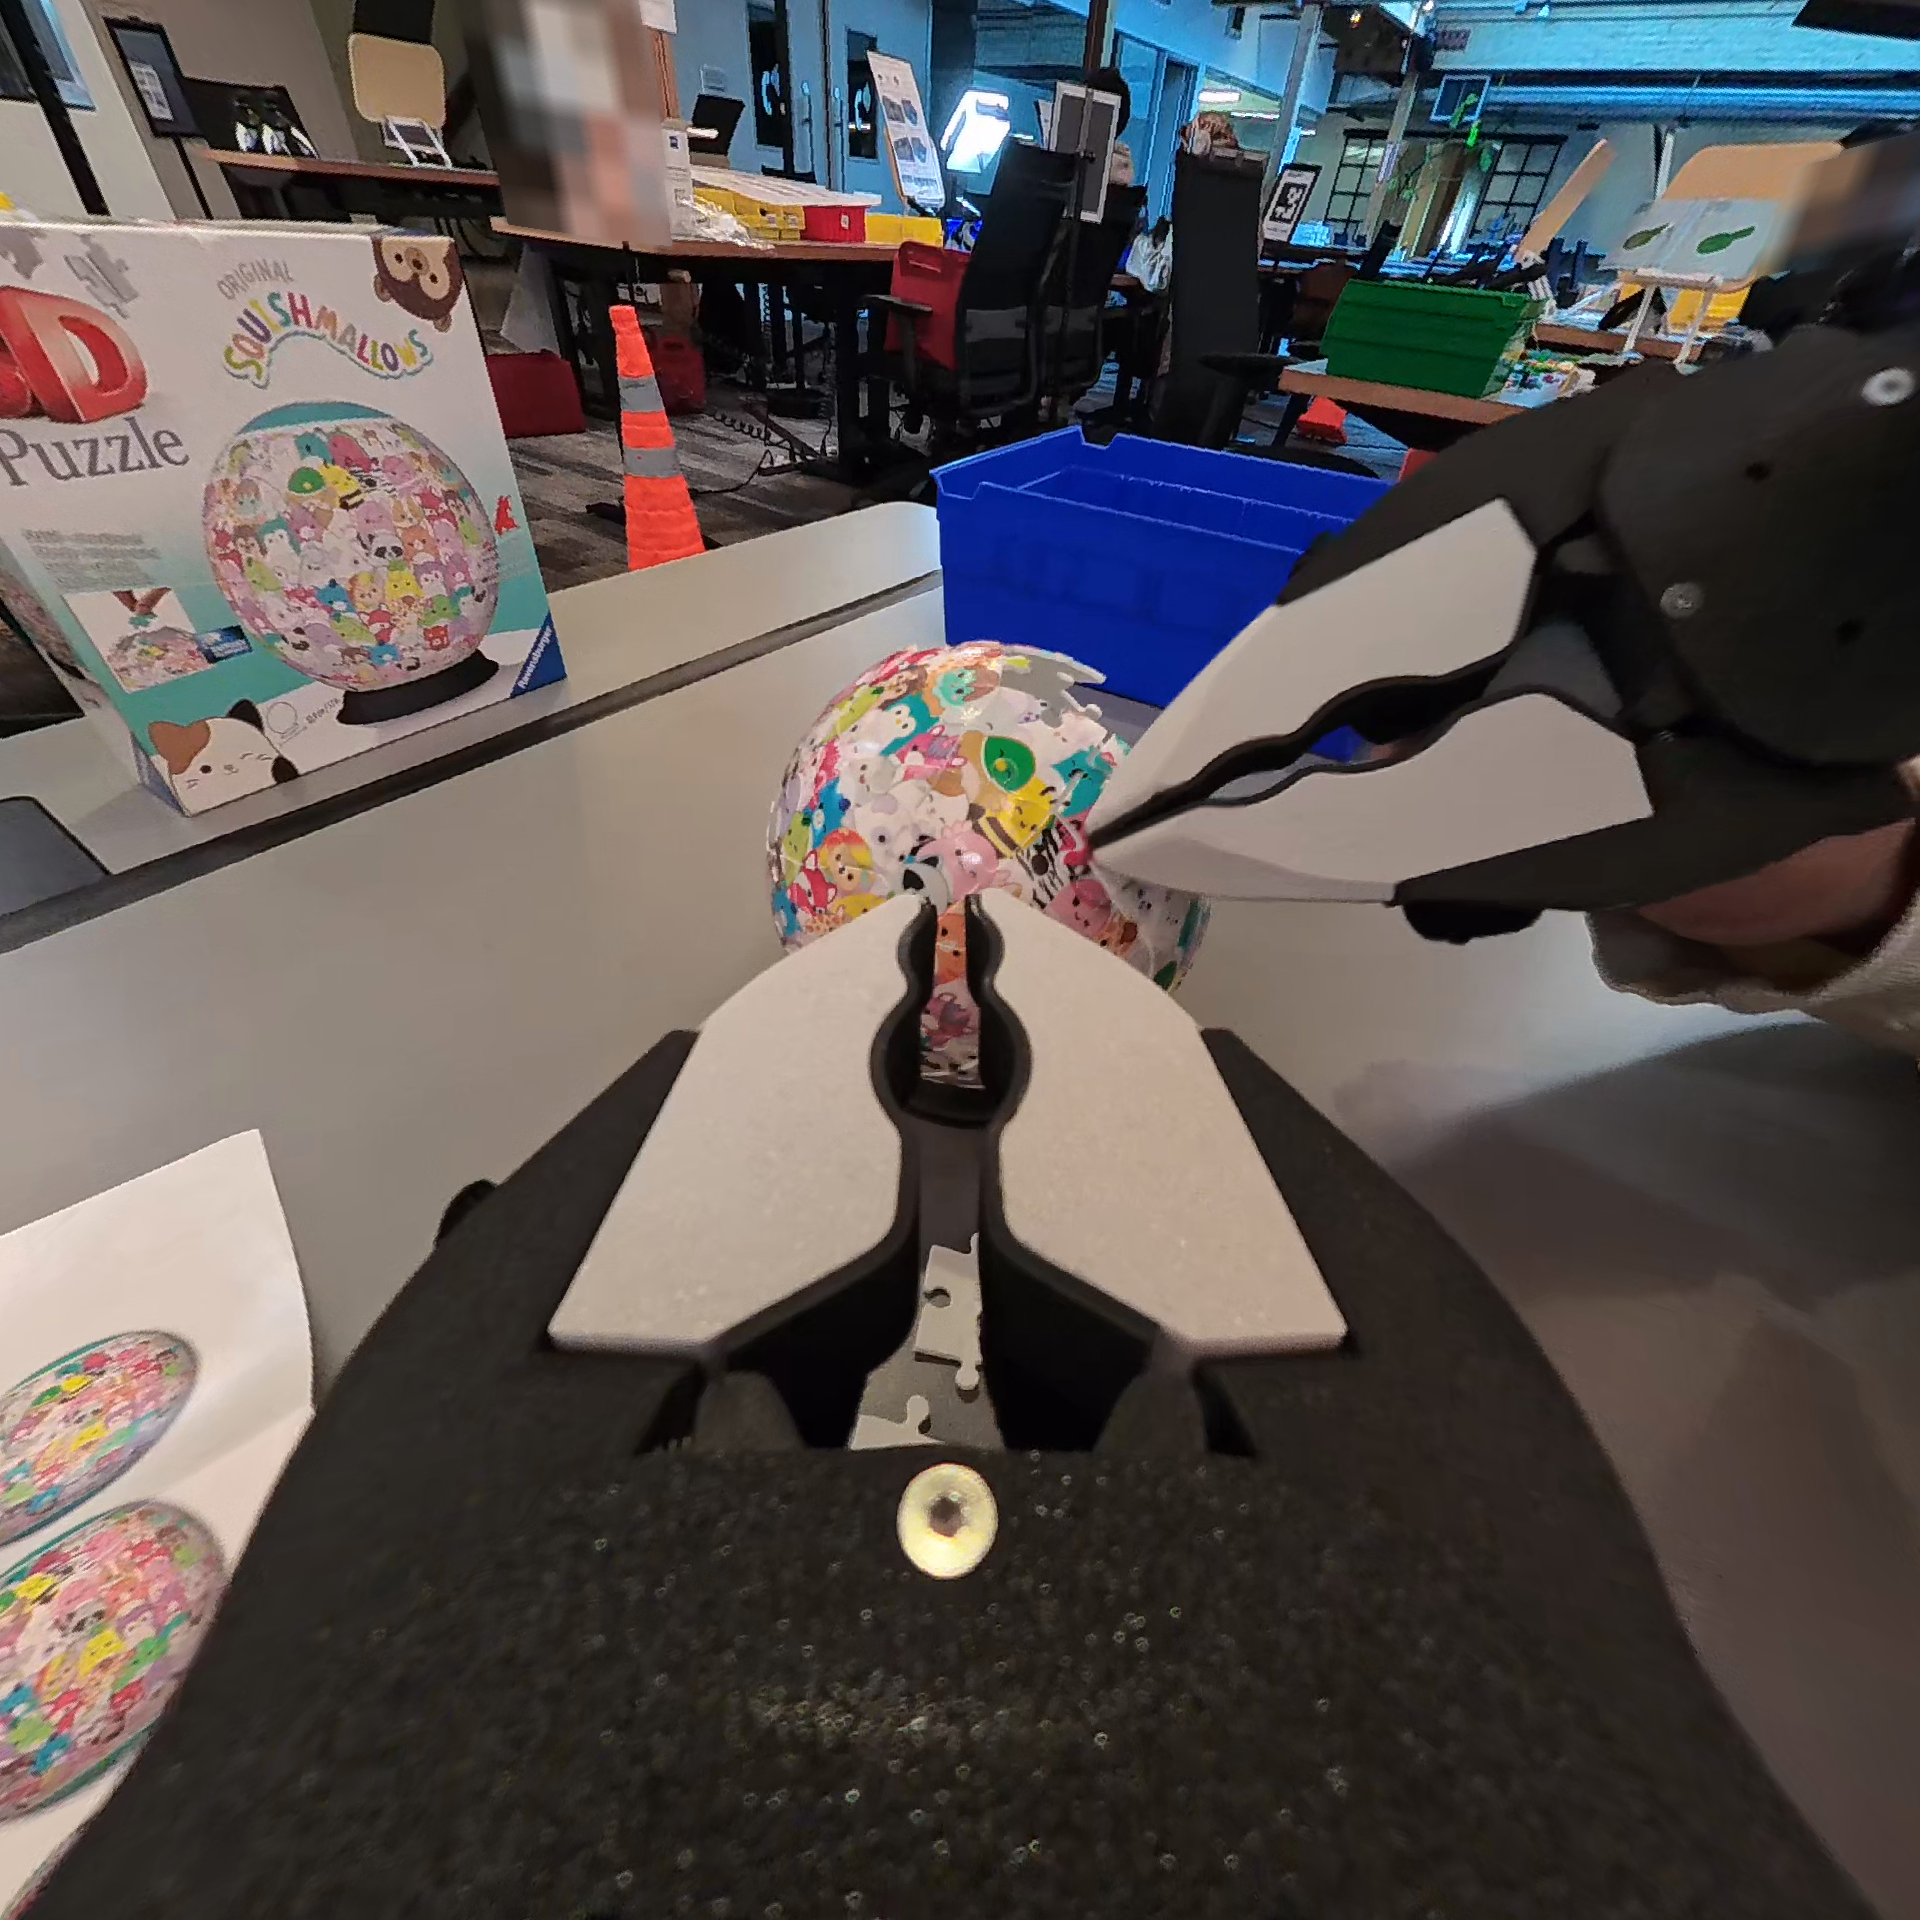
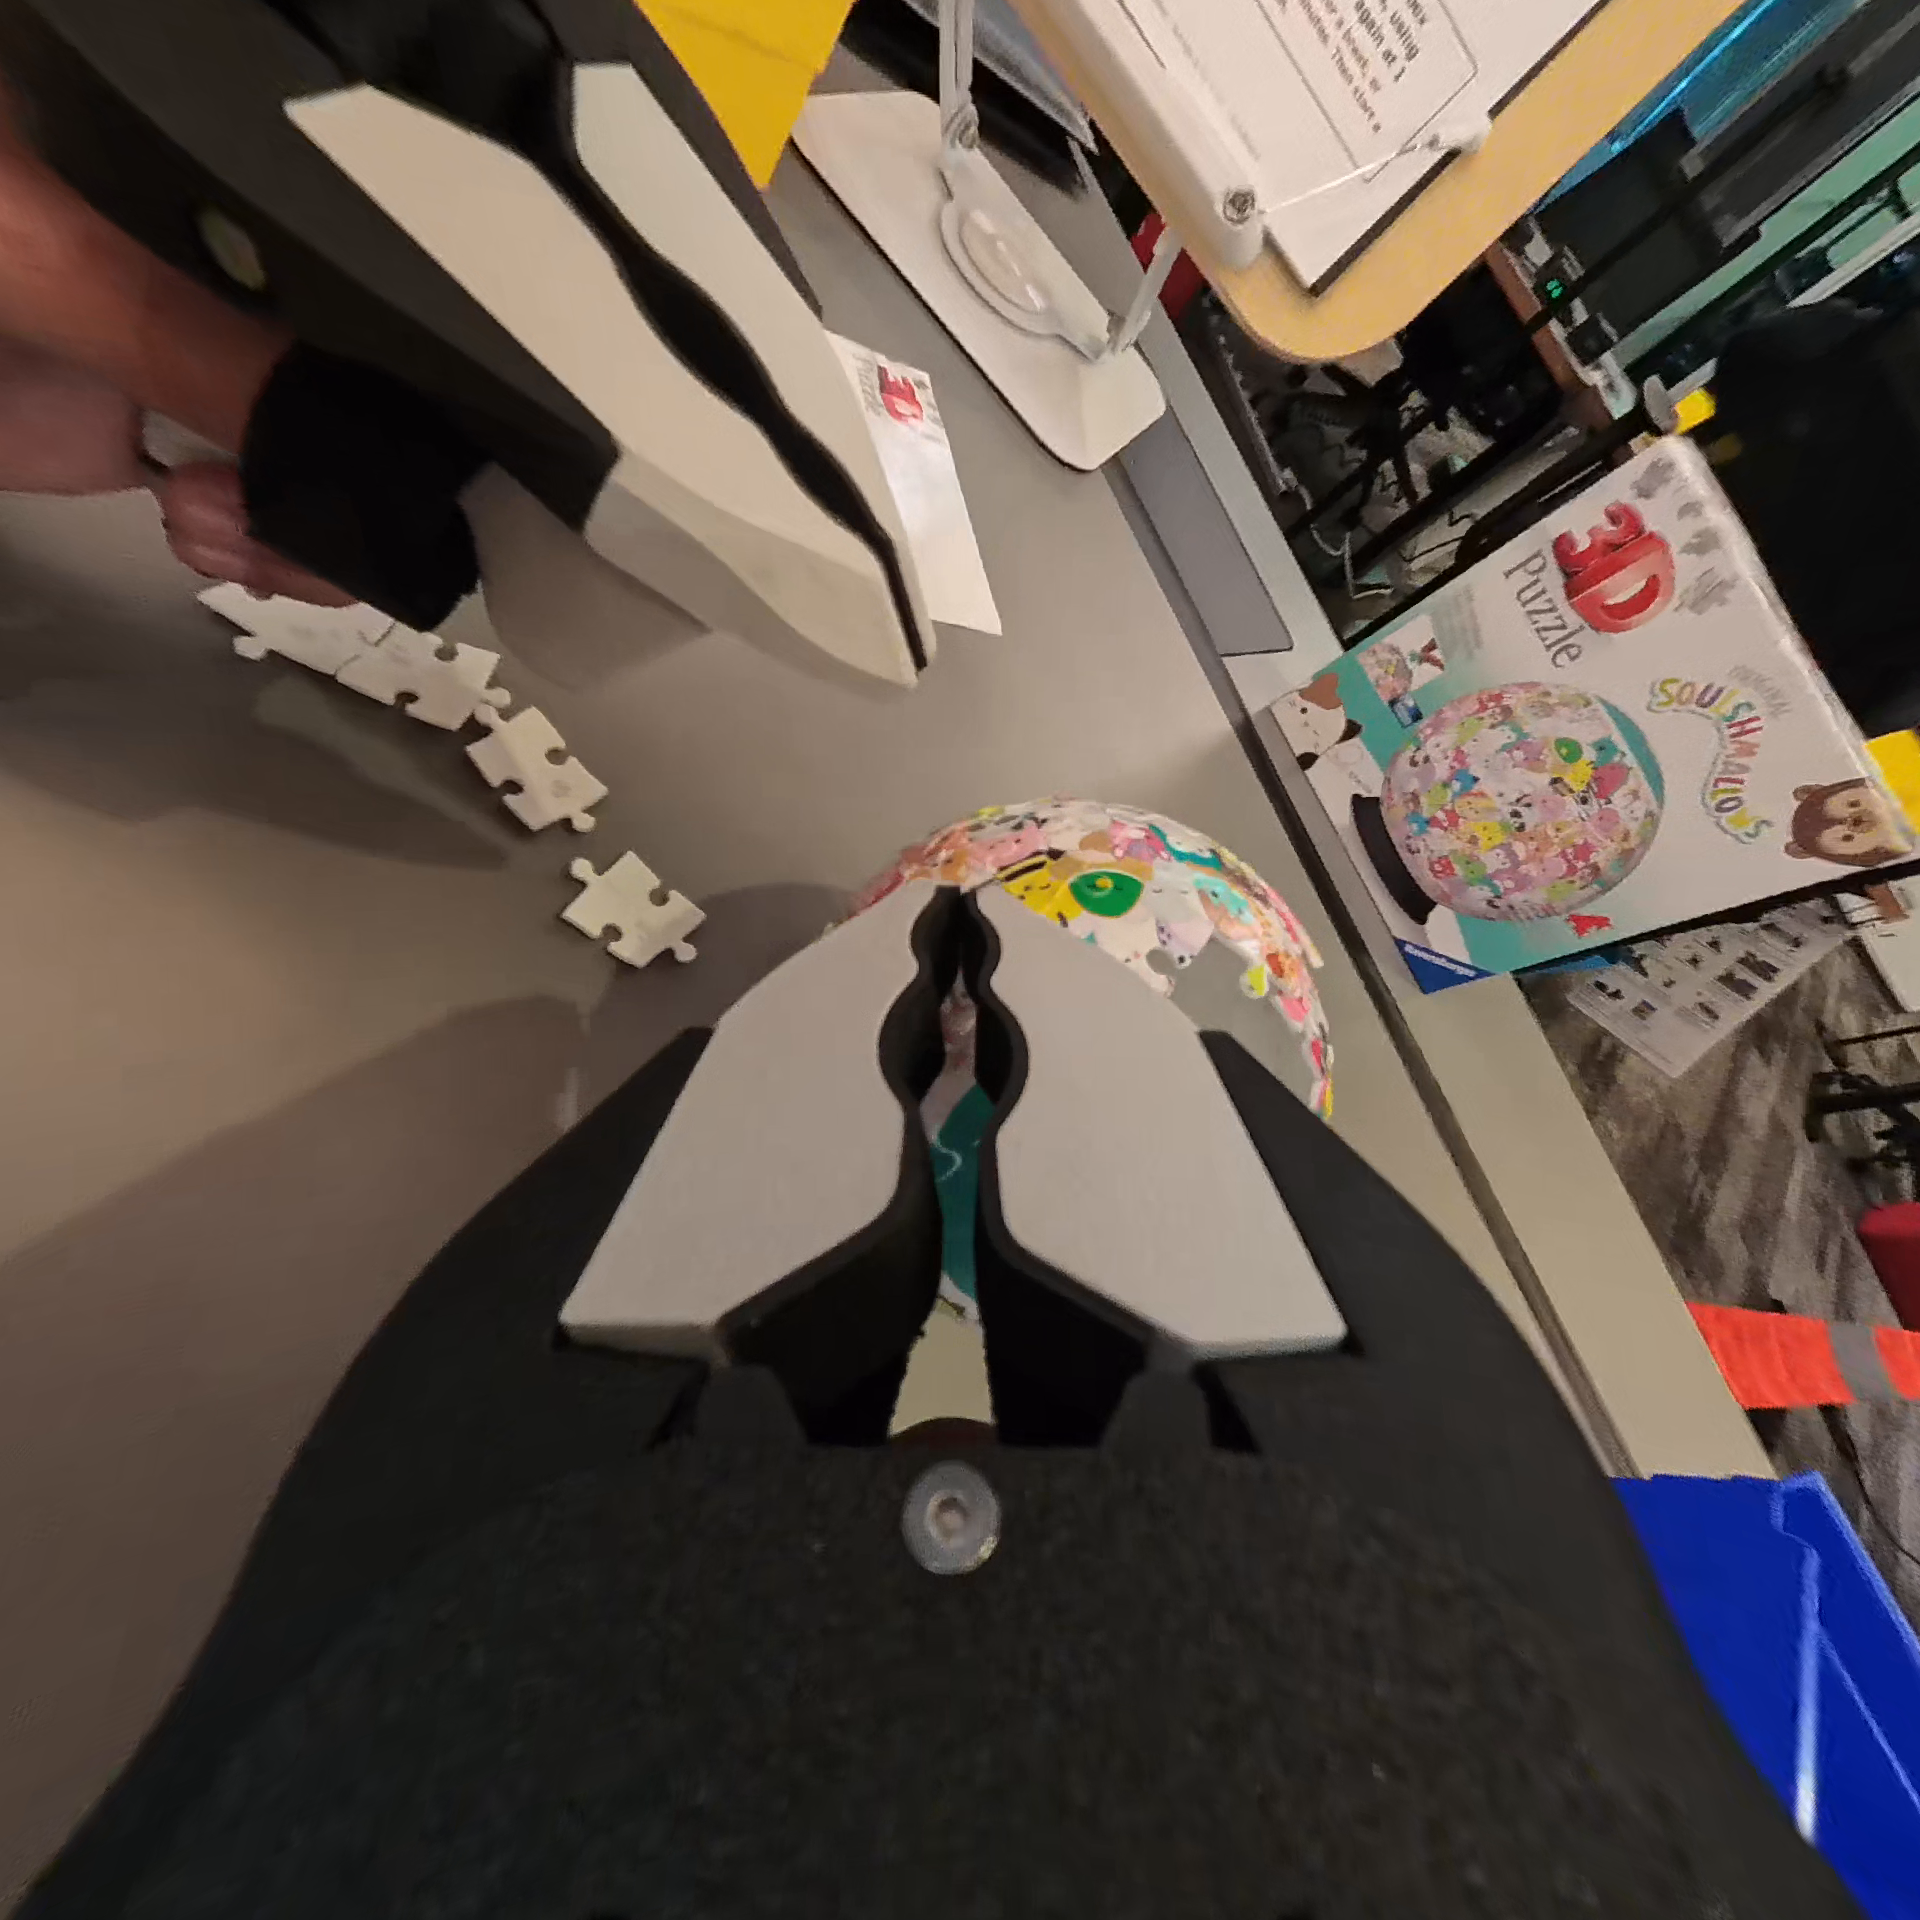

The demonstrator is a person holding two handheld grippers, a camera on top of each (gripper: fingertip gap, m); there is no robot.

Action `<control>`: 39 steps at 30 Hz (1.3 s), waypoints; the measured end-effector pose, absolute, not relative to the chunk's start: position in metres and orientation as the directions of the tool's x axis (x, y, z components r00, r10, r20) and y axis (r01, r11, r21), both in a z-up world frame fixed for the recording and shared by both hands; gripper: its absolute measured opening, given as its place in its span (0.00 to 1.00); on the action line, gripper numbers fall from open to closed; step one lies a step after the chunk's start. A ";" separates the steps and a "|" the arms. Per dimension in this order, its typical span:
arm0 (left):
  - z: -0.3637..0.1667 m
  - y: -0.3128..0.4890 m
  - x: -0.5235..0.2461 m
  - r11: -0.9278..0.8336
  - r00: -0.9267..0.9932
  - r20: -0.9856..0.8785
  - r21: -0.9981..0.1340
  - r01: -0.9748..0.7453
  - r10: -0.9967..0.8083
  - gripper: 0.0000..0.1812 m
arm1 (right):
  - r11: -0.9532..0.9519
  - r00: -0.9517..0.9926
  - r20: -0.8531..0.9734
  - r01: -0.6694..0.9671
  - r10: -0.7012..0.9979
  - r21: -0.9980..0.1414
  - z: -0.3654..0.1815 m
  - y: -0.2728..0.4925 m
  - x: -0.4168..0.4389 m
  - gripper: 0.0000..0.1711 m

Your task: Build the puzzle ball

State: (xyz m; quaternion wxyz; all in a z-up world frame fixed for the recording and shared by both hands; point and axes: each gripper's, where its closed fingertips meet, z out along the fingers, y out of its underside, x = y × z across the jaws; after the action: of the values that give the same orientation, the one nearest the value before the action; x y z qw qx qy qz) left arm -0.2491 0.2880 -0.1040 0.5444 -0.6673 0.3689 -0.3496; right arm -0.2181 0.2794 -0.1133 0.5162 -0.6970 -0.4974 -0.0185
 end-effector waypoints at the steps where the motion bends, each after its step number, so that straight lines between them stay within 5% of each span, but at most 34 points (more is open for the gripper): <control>1: -0.104 0.288 -0.249 -0.134 0.484 0.065 -0.985 -0.111 -0.873 0.02 | 0.047 0.501 0.565 0.720 0.656 -0.692 -0.109 0.279 -0.218 0.00; 14: -0.105 0.288 -0.249 -0.146 0.482 0.076 -0.983 -0.109 -0.873 0.03 | 0.155 0.409 0.719 0.802 0.562 -0.577 -0.109 0.267 -0.219 0.00; 27: -0.108 0.283 -0.244 -0.150 0.449 0.081 -0.981 -0.121 -0.890 0.03 | 0.119 0.465 0.657 0.757 0.593 -0.643 -0.107 0.265 -0.213 0.00; 32: -0.113 0.274 -0.229 -0.117 0.413 0.038 -0.979 -0.167 -0.910 0.02 | -0.034 0.567 0.408 0.612 0.716 -0.790 -0.099 0.272 -0.182 0.00; 39: -0.114 0.267 -0.205 -0.012 0.378 -0.076 -0.974 -0.226 -0.922 0.00 | 0.000 0.507 0.393 0.613 0.767 -0.790 -0.097 0.274 -0.173 0.11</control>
State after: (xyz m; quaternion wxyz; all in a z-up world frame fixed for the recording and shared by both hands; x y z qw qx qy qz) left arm -0.2050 0.2669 -0.1137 0.5371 -0.6330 0.4534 -0.3244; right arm -0.1726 0.2743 -0.0967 0.5090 -0.7031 -0.4908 0.0759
